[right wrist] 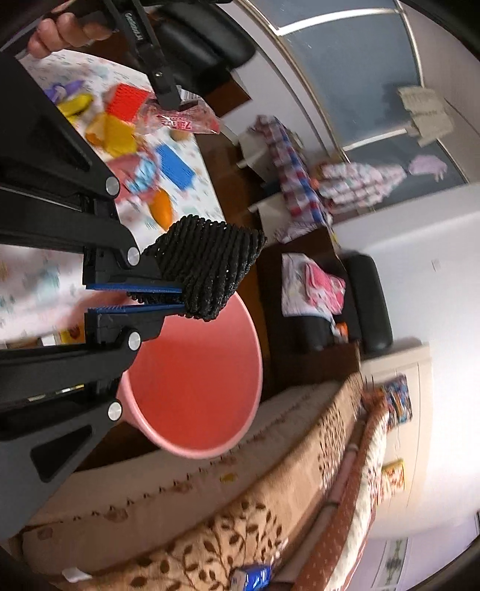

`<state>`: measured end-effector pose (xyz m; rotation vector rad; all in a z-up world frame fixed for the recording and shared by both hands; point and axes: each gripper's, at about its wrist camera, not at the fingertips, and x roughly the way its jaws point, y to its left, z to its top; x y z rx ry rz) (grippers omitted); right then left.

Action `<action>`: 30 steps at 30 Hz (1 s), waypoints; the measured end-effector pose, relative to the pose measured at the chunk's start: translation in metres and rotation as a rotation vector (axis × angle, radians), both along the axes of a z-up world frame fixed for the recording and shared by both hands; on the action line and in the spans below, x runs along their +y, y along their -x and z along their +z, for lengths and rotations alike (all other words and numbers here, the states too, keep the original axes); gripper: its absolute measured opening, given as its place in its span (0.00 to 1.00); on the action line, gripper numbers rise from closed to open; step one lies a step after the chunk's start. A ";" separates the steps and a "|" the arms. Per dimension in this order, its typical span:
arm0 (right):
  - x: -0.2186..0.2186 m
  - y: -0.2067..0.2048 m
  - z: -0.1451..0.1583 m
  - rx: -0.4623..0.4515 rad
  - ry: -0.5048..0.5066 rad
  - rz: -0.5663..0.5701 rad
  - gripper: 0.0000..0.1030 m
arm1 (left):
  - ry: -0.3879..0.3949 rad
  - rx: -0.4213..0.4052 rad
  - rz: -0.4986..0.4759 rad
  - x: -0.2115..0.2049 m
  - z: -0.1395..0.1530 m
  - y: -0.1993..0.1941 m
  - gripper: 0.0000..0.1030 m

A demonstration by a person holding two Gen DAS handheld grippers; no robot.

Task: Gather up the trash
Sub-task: 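Carry both items over the pink bucket and open both grippers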

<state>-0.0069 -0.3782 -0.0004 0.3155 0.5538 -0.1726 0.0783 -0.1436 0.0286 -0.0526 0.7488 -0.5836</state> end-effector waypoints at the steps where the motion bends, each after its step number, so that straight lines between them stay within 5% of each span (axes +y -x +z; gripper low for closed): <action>1: -0.008 0.000 0.001 0.001 0.004 -0.025 0.06 | -0.003 -0.001 -0.015 -0.011 0.001 -0.001 0.22; 14: -0.044 -0.028 -0.018 0.095 0.047 -0.108 0.06 | -0.082 0.031 -0.147 -0.127 -0.016 -0.029 0.22; 26: -0.051 -0.043 -0.034 0.132 0.029 -0.100 0.06 | -0.123 0.095 -0.164 -0.153 -0.049 -0.054 0.24; 30: -0.055 -0.042 -0.037 0.129 0.006 -0.096 0.07 | -0.129 0.086 -0.163 -0.157 -0.050 -0.056 0.37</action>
